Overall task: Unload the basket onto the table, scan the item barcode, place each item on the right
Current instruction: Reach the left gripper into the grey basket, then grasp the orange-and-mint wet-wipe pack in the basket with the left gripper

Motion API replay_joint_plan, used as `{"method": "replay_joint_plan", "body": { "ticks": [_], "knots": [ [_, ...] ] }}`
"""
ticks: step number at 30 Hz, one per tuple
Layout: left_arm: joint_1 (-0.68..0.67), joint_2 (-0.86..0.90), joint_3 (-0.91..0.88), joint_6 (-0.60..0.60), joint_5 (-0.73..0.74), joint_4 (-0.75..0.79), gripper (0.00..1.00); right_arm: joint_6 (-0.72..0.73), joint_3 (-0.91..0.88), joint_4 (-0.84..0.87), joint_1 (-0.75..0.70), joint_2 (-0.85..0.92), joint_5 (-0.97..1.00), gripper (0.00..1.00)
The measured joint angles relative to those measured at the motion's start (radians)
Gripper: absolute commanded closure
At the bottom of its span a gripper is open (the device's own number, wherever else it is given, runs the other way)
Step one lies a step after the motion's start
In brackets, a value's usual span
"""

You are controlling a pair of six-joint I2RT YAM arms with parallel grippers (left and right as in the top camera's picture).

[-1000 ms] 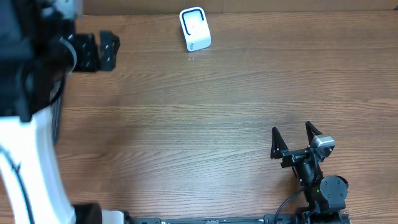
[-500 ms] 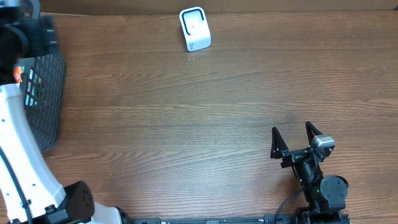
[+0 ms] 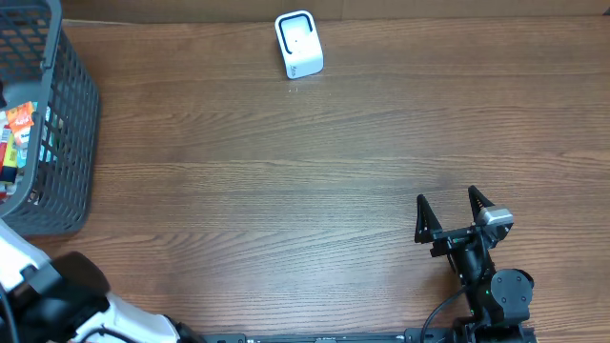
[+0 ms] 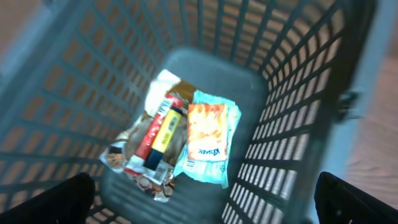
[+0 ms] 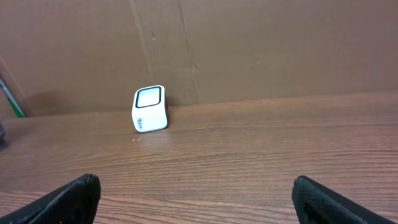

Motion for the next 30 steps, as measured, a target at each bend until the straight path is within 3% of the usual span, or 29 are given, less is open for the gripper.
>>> {"method": "replay_joint_plan", "body": {
  "ticks": [12,30],
  "knots": [
    [0.031,0.245,0.000,0.099,0.094,0.004,0.00,0.000,0.000,0.000,0.000,0.000,0.000,0.00],
    [0.027,0.511,0.000,0.117,0.118,0.021,0.00,0.000,0.000,0.000,0.000,0.000,0.000,0.00]
  ]
}}
